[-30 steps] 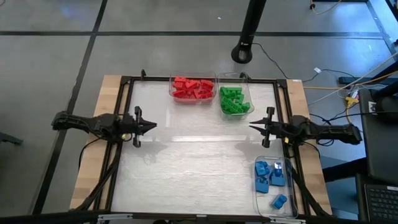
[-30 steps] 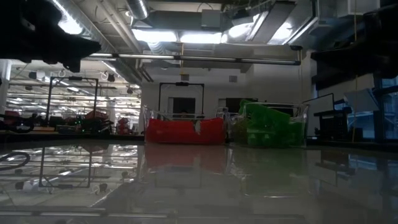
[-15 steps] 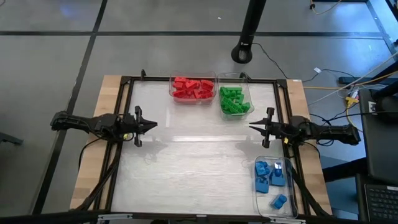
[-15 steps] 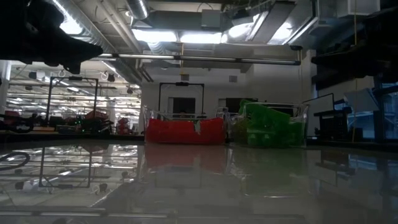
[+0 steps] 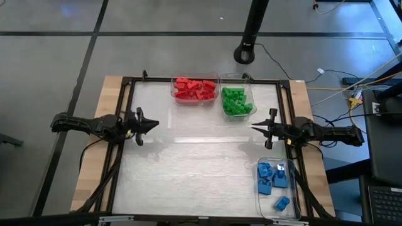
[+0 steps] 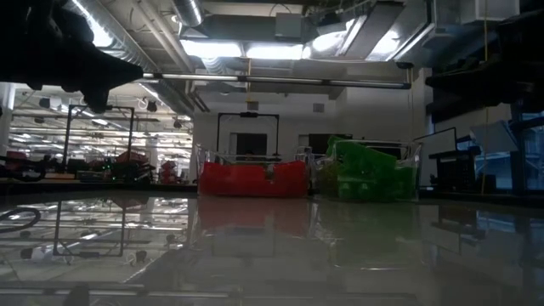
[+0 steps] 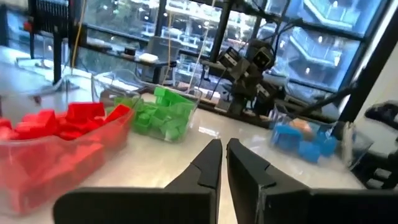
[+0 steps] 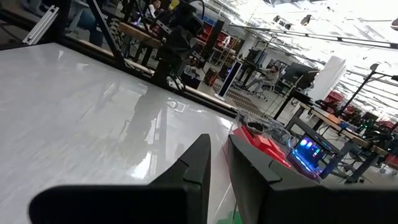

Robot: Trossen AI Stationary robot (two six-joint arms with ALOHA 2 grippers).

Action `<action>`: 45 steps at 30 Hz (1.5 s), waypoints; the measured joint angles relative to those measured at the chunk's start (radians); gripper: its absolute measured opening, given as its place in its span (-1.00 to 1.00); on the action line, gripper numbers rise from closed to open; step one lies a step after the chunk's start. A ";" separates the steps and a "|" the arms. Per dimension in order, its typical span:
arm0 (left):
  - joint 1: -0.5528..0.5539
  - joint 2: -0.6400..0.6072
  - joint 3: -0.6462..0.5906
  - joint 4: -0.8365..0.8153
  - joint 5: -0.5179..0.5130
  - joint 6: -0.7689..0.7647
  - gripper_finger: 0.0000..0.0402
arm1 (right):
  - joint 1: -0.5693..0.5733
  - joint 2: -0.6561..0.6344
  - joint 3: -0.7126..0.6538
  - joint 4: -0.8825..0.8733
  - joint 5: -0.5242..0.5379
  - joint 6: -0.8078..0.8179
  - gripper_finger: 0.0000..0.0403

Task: Sort blocks
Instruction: Return to Home Position

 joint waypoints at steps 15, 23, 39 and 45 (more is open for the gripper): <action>0.000 0.000 0.000 0.000 0.000 -0.045 -0.92 | 0.000 0.000 0.000 0.006 0.000 0.000 -0.71; 0.000 0.000 0.000 -0.001 0.000 -0.035 -0.92 | 0.000 0.000 0.000 0.008 0.000 0.000 -0.71; 0.000 0.000 0.000 -0.001 0.000 -0.033 -0.92 | 0.000 0.000 0.000 0.011 0.000 0.001 -0.71; 0.000 0.000 0.000 -0.001 0.001 -0.033 -0.92 | 0.000 0.000 0.000 0.010 -0.001 0.001 -0.71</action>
